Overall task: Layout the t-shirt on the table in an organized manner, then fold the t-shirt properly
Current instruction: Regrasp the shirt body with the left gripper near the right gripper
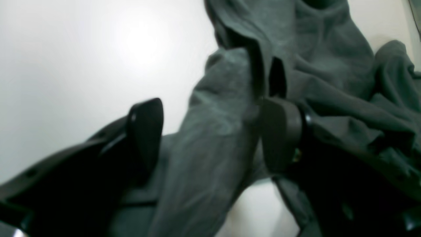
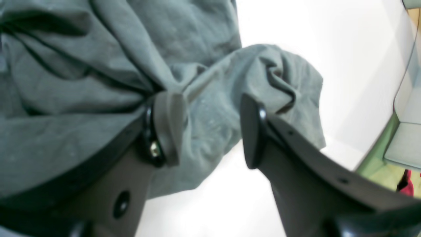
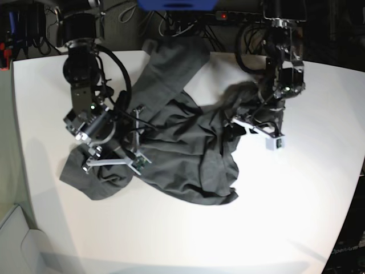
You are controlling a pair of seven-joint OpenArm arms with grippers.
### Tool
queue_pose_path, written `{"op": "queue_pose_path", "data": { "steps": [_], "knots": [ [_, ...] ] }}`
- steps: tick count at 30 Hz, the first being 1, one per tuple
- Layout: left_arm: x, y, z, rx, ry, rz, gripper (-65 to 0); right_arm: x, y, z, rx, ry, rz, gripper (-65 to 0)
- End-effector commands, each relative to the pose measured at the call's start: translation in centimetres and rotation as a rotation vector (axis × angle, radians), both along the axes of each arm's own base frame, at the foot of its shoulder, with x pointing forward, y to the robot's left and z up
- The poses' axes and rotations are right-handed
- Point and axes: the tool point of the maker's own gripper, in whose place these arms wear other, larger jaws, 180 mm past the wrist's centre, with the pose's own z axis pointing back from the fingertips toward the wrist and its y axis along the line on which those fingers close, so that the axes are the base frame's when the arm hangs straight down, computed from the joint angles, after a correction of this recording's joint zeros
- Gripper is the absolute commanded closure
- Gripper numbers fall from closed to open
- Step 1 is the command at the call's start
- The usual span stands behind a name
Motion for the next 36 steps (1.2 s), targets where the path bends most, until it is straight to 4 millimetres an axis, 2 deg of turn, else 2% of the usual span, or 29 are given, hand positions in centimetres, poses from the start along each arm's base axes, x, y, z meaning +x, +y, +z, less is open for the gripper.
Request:
{"op": "queue_pose_path", "data": {
  "steps": [1, 3, 4, 5, 8, 9, 12, 14, 16, 20, 25, 29, 33, 36],
  "knots": [
    [0.6, -0.1, 0.6, -0.004, -0.026, -0.002, -44.9, 0.6, 0.1, 1.1, 0.012, -0.038, 0.001, -29.3],
    [0.5, -0.5, -0.1, -0.007, -0.008, -0.013, -43.7, 0.5, 0.1, 1.0, 0.012, -0.035, 0.001, -29.2],
    [0.4, -0.8, -0.2, -0.007, -0.005, -0.021, -40.7, 0.5, 0.1, 1.0, 0.012, -0.035, 0.001, -29.2],
    [0.4, -0.9, -0.2, -0.008, -0.005, -0.026, -34.9, 0.5, 0.1, 1.0, 0.012, -0.035, 0.001, -29.2],
    [0.8, -0.8, 0.4, -0.007, -0.022, -0.024, -8.2, 0.5, 0.0, 1.0, 0.009, -0.035, 0.001, -29.2],
    [1.3, -0.8, 0.6, -0.007, -0.025, -0.022, 0.0, 0.5, -0.6, 1.0, 0.0, -0.036, -0.009, -29.2],
    [2.1, -0.4, 1.2, -0.001, -0.042, -0.019, -3.2, 0.7, -1.4, 1.1, 0.004, -0.039, -0.036, -29.2],
    [2.5, -0.4, 2.4, 0.002, -0.076, -0.019, 0.0, 0.8, -1.8, 1.2, 0.005, -0.04, -0.05, -29.2],
    [3.1, -0.6, 5.0, 0.004, -0.145, -0.023, -0.6, 0.8, -2.2, 1.2, 0.002, -0.041, -0.059, -29.2],
    [3.9, -1.8, 11.7, 0.001, -0.327, -0.047, -0.4, 1.0, -2.4, 1.6, 0.004, -0.054, -0.064, -29.2],
    [4.6, -4.0, 17.7, -0.081, -0.483, -0.047, -0.4, 0.9, -2.2, 2.3, 0.008, -0.075, -0.061, -29.2],
    [5.3, -4.9, 20.5, -0.167, -0.547, -0.067, -0.4, 0.9, -2.2, 2.8, 0.008, -0.086, -0.062, -29.2],
    [5.3, -5.4, 22.0, -0.261, -0.572, -0.078, -0.4, 0.2, -2.9, 2.9, -0.043, -0.053, -0.092, -29.2],
    [5.6, -5.5, 22.7, -0.289, -0.59, -0.079, -0.4, -0.2, -1.8, 2.6, -0.041, -0.027, -0.084, -29.4]
  ]
}}
